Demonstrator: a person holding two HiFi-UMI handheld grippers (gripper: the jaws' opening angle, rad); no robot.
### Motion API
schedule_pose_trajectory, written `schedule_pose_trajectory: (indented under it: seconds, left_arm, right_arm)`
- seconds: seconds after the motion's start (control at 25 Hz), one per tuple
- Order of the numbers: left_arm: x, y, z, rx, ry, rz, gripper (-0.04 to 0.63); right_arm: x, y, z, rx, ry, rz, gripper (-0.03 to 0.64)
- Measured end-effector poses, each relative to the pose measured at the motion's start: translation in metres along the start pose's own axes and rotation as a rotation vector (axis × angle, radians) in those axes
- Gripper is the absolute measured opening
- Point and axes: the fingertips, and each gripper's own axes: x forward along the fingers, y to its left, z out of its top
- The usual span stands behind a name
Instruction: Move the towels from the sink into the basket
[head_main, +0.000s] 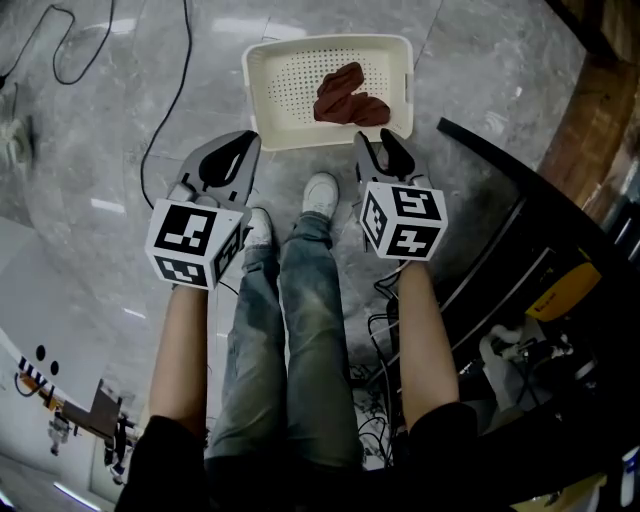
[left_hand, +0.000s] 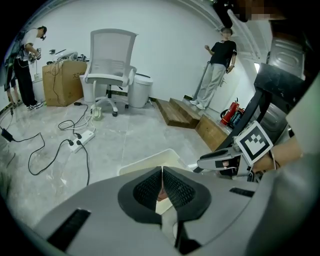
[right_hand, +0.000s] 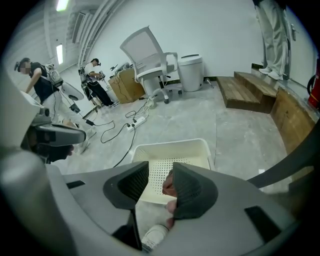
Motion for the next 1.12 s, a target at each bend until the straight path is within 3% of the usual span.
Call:
schedule_pose_trajectory:
  seconds: [0.32,0.64,1.12]
  left_arm:
    - [-0.025,-0.012,0.024,-0.003,-0.026,-0.004,0.02]
    - [-0.056,-0.026,0.06,0.006,-0.071,-0.009,0.02]
    - [-0.146,-0.057,0.153,0.059,-0.162,-0.009,0.02]
  right_arm:
    - [-0.036,0.009,0.031,-0.036,-0.049,-0.041,0.071]
    - [-0.084,0.026,0.073,-0.07,-0.132,-0.075,0.015]
    - [-0.202,0.062,0.158,-0.059,-0.275,-0.098,0.014]
